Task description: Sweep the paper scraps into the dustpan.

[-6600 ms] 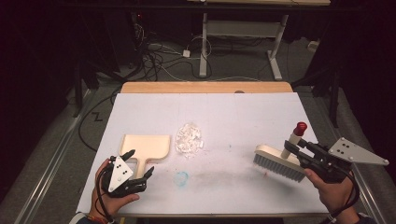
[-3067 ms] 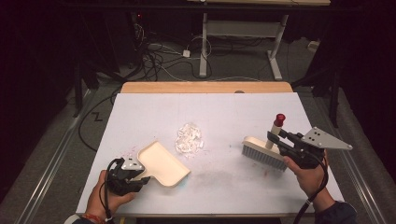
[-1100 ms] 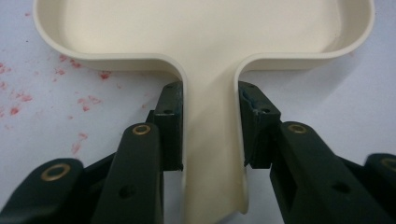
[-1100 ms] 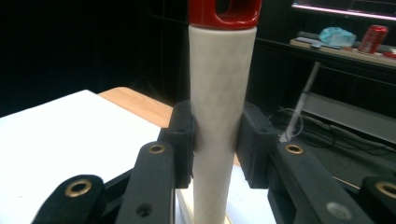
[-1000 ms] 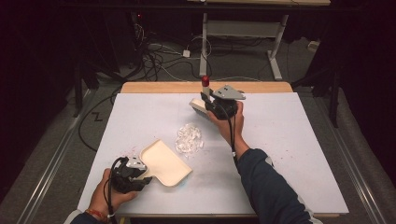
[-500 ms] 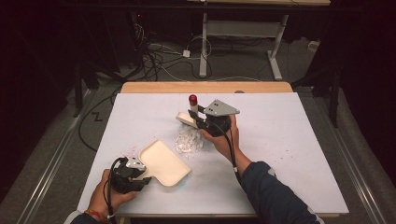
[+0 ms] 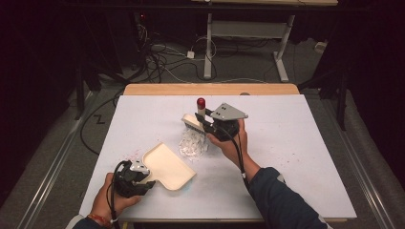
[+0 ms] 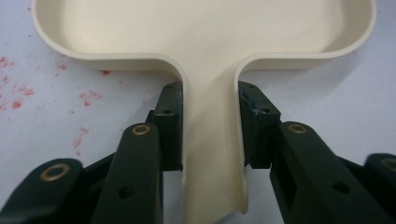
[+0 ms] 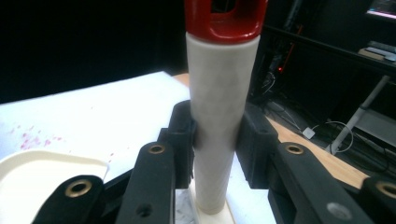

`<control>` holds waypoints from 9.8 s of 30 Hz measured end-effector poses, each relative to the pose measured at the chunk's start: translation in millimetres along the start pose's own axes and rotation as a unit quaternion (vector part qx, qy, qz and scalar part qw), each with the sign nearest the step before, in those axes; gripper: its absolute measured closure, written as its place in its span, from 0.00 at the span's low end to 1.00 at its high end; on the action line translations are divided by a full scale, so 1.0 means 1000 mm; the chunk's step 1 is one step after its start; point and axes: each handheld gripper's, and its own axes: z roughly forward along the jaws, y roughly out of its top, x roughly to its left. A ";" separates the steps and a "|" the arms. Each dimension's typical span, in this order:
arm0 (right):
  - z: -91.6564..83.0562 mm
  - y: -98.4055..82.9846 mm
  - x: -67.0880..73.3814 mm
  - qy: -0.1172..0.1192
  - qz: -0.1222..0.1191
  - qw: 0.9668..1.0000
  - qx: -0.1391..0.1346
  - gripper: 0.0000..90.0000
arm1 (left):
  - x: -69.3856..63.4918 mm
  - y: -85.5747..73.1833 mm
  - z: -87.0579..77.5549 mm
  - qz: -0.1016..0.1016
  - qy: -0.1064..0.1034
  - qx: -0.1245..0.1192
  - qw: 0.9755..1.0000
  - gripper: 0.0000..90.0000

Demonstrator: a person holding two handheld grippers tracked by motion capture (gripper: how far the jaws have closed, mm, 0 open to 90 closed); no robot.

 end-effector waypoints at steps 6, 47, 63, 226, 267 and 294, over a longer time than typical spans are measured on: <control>-0.002 0.002 -0.015 -0.017 0.016 1.000 -0.008 0.78 | 0.000 0.000 0.001 0.003 0.002 0.002 1.000 0.70; 0.014 -0.009 -0.051 -0.080 0.045 0.996 -0.010 0.78 | 0.000 0.004 0.006 -0.005 -0.002 0.012 1.000 0.70; 0.014 -0.003 -0.023 -0.002 0.030 1.000 -0.005 0.78 | -0.003 0.042 -0.004 0.038 0.017 0.118 0.992 0.71; -0.096 -0.003 0.013 0.088 0.006 0.996 0.001 0.78 | -0.003 0.025 0.004 0.037 -0.011 0.113 0.993 0.70; -0.136 -0.004 -0.033 0.089 0.055 0.994 -0.010 0.78 | 0.006 0.028 0.005 0.012 -0.007 0.092 0.996 0.70; -0.178 -0.018 -0.065 0.033 0.039 0.998 0.044 0.78 | 0.024 0.020 0.003 -0.030 0.007 0.072 0.997 0.70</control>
